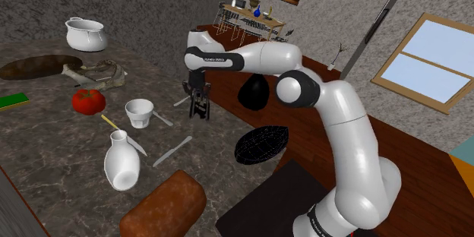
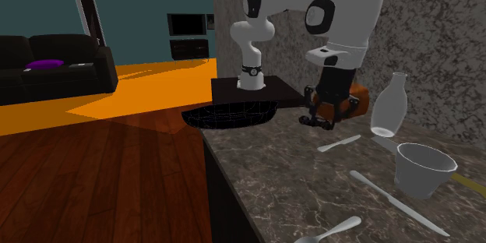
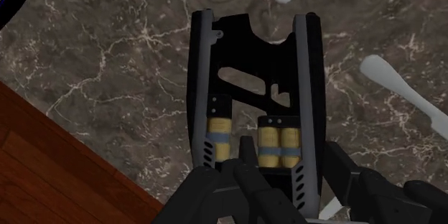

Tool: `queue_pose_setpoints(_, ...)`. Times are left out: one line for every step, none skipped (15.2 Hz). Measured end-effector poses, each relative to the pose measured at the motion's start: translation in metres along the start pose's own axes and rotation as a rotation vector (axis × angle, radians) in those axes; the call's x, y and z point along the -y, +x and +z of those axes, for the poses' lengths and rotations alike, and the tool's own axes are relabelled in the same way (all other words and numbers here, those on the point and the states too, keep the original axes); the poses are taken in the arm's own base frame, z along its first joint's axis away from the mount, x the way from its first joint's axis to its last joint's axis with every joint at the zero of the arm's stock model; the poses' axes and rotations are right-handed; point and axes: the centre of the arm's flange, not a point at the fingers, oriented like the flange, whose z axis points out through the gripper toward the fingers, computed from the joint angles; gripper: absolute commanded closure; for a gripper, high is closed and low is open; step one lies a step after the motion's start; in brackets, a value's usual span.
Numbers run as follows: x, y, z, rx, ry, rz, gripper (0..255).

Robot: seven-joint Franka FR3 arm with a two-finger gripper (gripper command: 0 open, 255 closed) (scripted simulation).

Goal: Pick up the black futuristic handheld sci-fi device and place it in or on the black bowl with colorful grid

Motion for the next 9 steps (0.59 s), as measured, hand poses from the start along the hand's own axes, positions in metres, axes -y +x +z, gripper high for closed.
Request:
queue_pose_setpoints(-0.001,-0.001,-0.005,0.000,0.000,0.000,255)
queue_pose_setpoints(-0.002,-0.001,-0.009,0.000,0.000,0.000,255)
queue_pose_setpoints(-0.009,-0.002,-0.010,0.000,0.000,0.000,255)
queue_pose_setpoints(-0.018,-0.005,-0.009,0.000,0.000,0.001,255)
queue_pose_setpoints(-0.027,-0.007,-0.009,0.000,0.000,0.000,255)
queue_pose_setpoints(-0.039,-0.009,-0.010,0.000,0.000,0.000,255)
queue_pose_setpoints(-0.051,-0.015,-0.008,0.000,0.000,0.000,255)
queue_pose_setpoints(-0.063,-0.017,-0.009,0.001,0.000,0.000,255)
queue_pose_setpoints(-0.077,-0.019,-0.009,0.000,0.000,0.000,255)
